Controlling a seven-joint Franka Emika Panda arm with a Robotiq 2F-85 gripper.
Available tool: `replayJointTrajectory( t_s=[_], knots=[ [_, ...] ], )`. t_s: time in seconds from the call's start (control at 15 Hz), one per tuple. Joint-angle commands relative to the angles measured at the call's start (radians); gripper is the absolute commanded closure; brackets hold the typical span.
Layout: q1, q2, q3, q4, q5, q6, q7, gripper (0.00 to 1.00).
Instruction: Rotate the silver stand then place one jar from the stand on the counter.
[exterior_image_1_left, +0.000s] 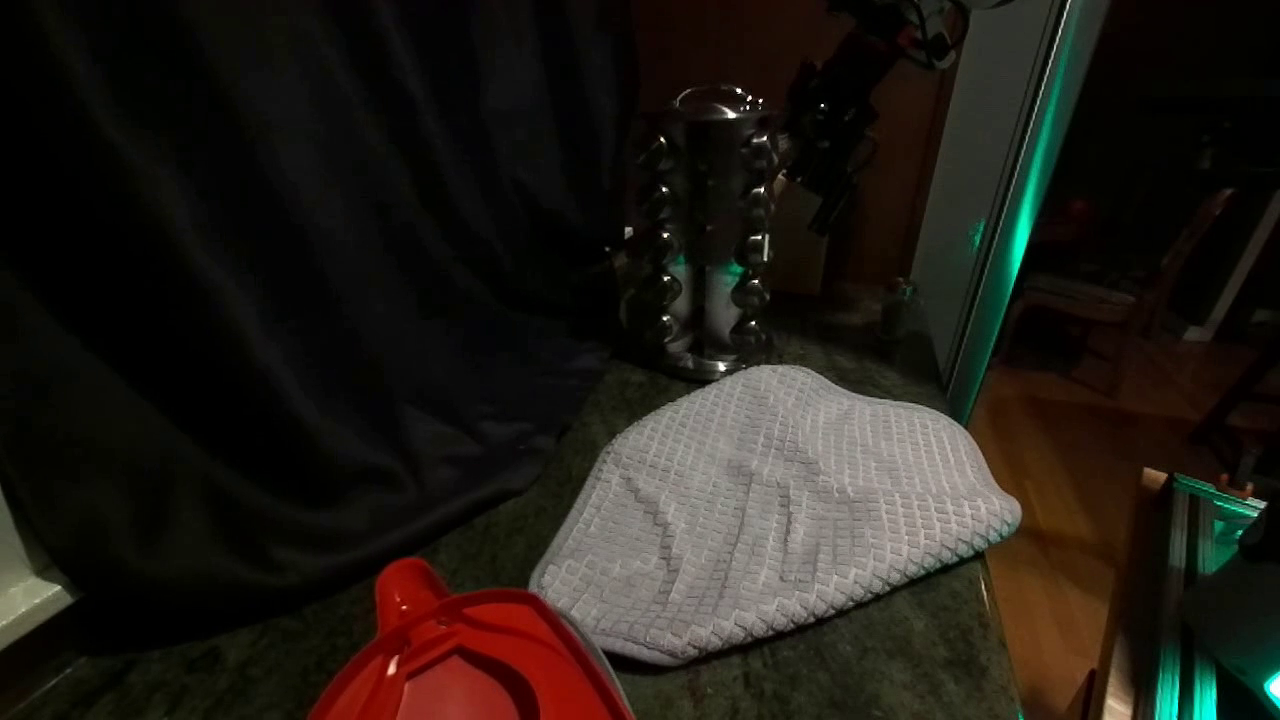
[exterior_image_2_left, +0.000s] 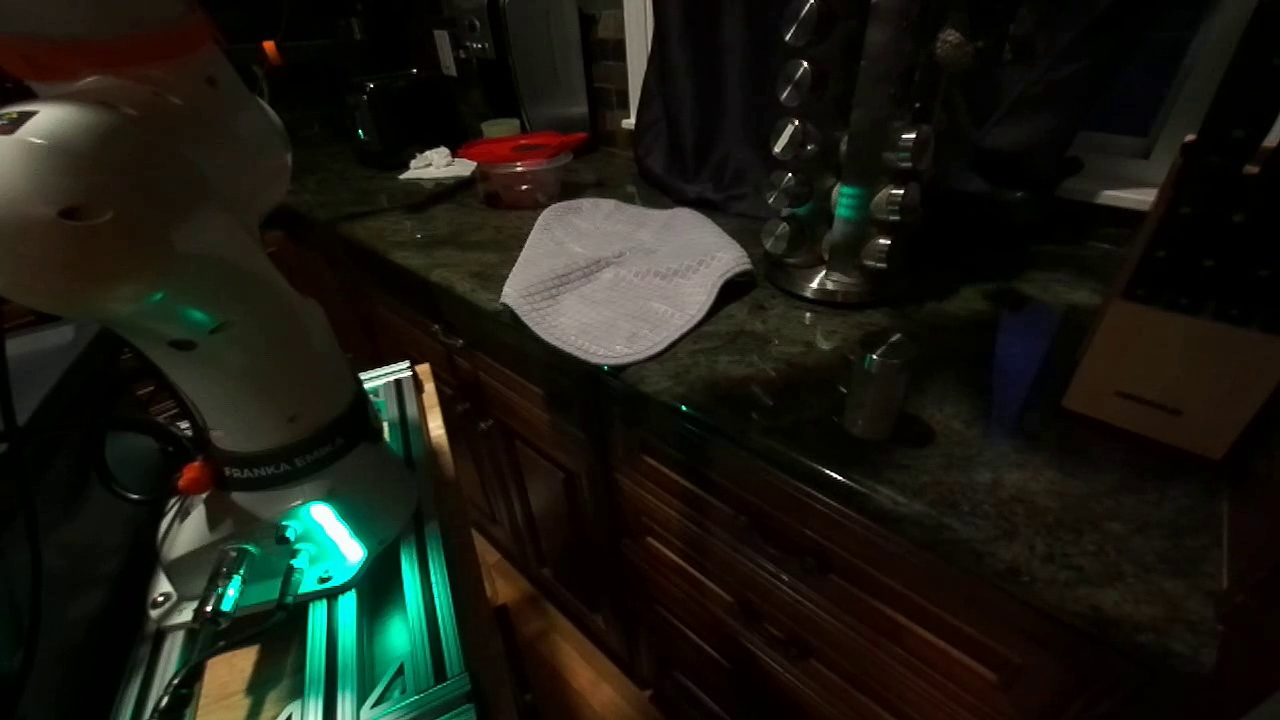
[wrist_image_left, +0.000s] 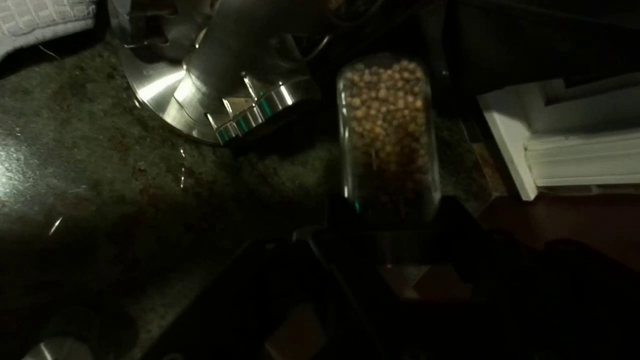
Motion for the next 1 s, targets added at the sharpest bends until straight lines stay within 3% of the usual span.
replayJointTrajectory(
  t_s=[0.0,0.4,0.93],
  knots=[
    [0.000,-0.025,0.016,-0.015,-0.105,0.066,0.039,0.75],
    [-0.007,-0.049,0.061,-0.098,-0.486,0.279,0.141,0.75],
    [-0.034,-0.131,0.134,-0.289,-0.972,0.373,0.333,0.75]
  ],
)
